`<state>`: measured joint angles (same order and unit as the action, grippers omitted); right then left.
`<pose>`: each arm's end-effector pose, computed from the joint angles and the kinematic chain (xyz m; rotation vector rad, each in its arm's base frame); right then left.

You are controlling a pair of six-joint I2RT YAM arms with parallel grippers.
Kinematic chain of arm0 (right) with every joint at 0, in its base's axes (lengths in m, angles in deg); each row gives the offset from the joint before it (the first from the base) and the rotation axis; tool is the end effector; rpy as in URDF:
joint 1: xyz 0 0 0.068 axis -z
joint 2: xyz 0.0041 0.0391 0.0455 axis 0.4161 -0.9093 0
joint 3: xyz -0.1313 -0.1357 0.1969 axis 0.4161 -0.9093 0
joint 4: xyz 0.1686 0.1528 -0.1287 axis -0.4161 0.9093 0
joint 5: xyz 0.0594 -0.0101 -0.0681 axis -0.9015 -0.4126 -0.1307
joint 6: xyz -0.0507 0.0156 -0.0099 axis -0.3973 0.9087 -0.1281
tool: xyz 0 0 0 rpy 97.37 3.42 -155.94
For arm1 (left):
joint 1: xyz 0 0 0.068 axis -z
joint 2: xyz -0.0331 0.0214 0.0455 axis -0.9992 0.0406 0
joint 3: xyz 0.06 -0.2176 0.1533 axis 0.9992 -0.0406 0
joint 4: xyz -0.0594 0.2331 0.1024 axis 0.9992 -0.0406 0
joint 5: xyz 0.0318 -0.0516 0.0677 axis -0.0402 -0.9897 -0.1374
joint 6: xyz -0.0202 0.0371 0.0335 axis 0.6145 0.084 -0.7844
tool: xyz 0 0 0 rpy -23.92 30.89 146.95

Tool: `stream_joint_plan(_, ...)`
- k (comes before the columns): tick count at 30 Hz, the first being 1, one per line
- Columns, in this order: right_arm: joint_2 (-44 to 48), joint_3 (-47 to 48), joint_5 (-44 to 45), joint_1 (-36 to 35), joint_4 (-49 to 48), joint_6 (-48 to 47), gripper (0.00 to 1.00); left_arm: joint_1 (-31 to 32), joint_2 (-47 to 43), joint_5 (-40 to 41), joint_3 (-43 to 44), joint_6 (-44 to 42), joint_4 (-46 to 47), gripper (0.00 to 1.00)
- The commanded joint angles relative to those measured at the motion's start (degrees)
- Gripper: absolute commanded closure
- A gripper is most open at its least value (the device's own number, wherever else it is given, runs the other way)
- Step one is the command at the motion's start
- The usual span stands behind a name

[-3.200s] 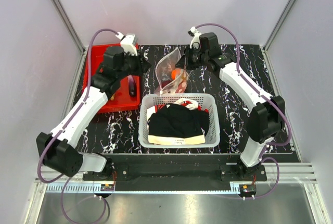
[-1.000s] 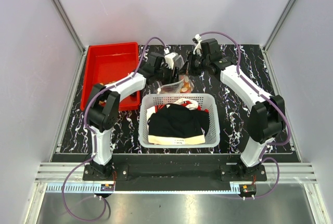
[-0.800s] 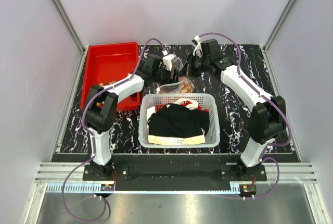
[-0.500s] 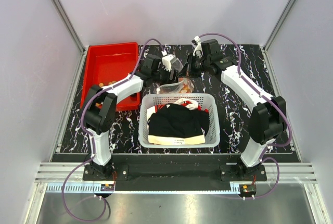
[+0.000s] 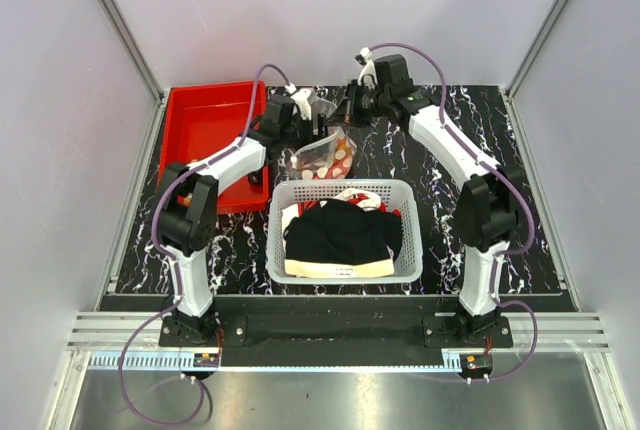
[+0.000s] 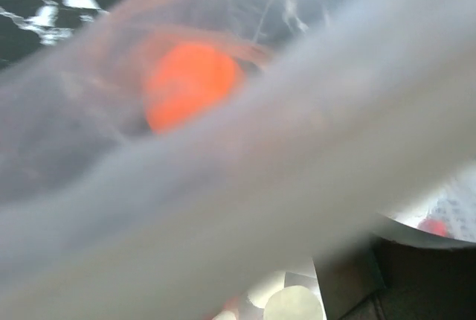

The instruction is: Open the zip-top bag and remove the fake food

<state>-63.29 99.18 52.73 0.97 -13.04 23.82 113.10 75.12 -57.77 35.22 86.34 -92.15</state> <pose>0.4102 0.1986 0.3239 -0.2363 2.2564 1.0632 0.3961 -0.2018 0.2311 0.3602 2.2104 -0.8024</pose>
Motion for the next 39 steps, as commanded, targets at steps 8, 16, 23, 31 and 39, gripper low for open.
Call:
stream_joint_plan(8,-11.08,12.51,-2.4,3.48,-7.96,4.92,1.0,-1.88,0.75,-8.77,6.37,-5.88,-4.86,0.16)
stream_joint_plan(16,-5.9,2.5,-3.2,5.07,-11.13,4.58,1.0,0.15,2.42,2.99,6.37,-0.2,-6.8,0.58)
stream_joint_plan(23,-1.6,-4.09,-2.85,5.16,-11.13,2.56,1.0,0.59,-5.75,1.0,-2.15,-0.52,7.95,0.66)
stream_joint_plan(31,0.17,0.99,-4.52,5.07,-7.79,1.32,1.0,0.59,-6.89,6.16,-0.66,0.95,1.2,0.7)
stream_joint_plan(39,-1.23,8.63,-0.49,3.75,-0.16,1.77,0.67,0.5,-6.38,4.67,2.06,8.6,1.47,0.56)
